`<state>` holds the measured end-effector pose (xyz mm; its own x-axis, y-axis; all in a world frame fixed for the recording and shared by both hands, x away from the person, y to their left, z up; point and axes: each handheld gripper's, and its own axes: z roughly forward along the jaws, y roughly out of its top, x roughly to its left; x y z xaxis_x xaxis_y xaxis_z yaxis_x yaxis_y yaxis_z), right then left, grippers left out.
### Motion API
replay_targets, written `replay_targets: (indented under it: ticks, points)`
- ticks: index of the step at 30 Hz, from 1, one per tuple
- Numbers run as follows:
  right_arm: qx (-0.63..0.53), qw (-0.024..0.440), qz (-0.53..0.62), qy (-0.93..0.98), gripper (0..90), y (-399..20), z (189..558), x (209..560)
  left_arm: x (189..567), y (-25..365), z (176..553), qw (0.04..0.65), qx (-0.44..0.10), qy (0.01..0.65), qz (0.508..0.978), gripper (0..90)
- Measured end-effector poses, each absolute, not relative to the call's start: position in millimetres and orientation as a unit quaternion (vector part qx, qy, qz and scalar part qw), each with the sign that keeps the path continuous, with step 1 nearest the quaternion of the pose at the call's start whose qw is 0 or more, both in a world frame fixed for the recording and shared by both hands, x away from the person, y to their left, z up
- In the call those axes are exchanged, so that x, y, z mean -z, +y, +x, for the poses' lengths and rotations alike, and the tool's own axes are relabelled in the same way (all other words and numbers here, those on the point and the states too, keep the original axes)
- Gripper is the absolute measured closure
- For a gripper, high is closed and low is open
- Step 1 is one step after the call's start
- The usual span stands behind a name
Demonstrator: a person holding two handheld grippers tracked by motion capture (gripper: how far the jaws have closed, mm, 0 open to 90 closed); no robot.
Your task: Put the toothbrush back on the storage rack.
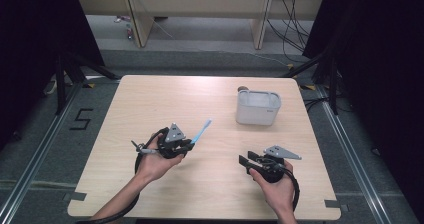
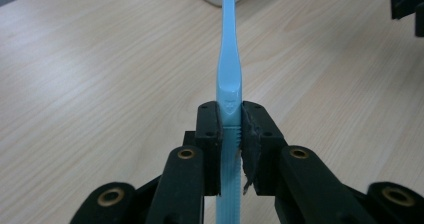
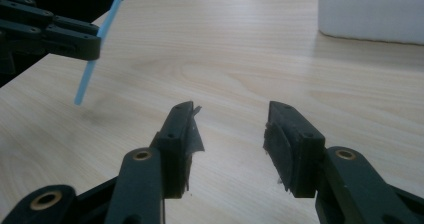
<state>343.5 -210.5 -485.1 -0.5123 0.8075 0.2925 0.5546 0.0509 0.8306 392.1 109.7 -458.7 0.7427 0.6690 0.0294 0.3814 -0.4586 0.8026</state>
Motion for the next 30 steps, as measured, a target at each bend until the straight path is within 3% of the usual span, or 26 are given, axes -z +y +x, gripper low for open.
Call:
replay_targets:
  ticks: [10,22,30]
  points:
    - [-0.533,0.101,0.454,0.707,57.1,-177,359,470,461,101,389,0.471,-0.174,0.29,0.815,78.2]
    - [-0.554,0.115,0.42,0.71,56.4,-156,369,459,469,98,389,0.545,-0.166,0.282,0.772,78.1]
    - [-0.571,0.114,0.413,0.7,57.9,-148,372,452,475,97,388,0.563,-0.16,0.277,0.762,78.1]
